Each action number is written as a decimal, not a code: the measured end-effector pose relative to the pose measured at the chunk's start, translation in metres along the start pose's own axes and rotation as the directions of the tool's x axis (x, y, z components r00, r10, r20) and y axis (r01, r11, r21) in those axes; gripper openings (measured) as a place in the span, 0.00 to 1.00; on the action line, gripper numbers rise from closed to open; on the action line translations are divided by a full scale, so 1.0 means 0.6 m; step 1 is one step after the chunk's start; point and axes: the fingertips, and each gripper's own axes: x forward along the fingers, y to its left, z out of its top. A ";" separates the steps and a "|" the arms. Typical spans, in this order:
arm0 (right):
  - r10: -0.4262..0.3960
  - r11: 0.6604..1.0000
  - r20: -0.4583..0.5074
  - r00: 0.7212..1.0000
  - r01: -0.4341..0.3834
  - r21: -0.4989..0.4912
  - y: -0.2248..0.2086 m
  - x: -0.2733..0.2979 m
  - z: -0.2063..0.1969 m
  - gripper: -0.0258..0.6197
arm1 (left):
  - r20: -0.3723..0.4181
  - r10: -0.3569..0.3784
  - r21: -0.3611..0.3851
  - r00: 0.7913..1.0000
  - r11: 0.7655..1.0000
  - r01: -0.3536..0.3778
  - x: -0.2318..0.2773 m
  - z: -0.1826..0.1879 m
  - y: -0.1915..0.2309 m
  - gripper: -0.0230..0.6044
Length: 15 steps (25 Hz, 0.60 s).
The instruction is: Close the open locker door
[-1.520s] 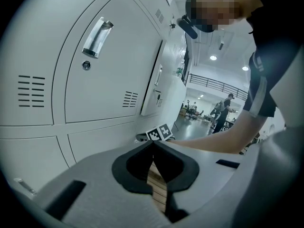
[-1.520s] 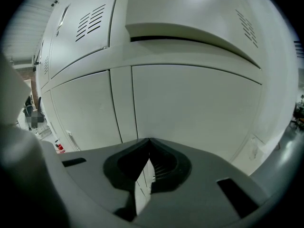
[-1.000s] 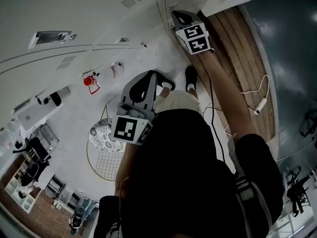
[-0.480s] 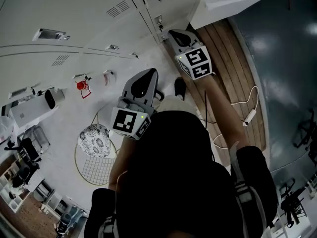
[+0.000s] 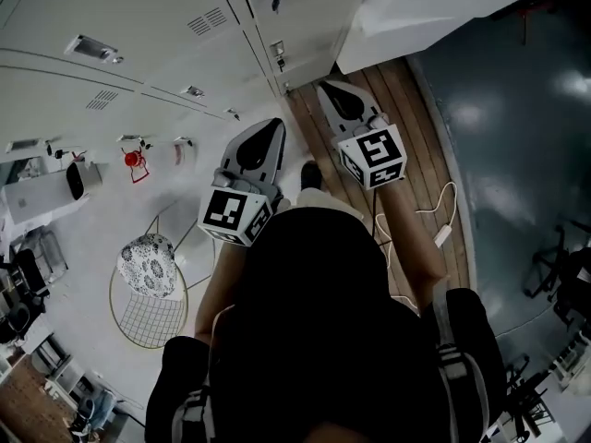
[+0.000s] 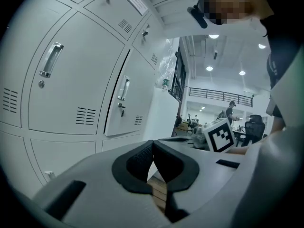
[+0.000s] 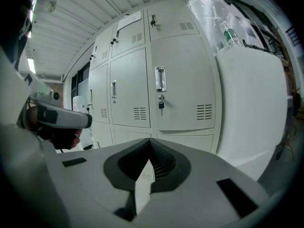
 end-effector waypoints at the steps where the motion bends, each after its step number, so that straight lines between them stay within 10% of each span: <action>1: -0.002 1.000 0.010 1.000 0.002 0.001 0.000 -0.015 0.008 0.05 | 0.007 0.003 0.002 1.000 1.000 -0.003 0.002 0.001 -0.003 0.06; 15: 0.000 0.999 0.106 0.994 -0.004 0.034 0.017 -0.135 0.049 0.05 | 0.007 0.021 0.011 1.000 1.000 -0.021 0.010 0.001 -0.032 0.06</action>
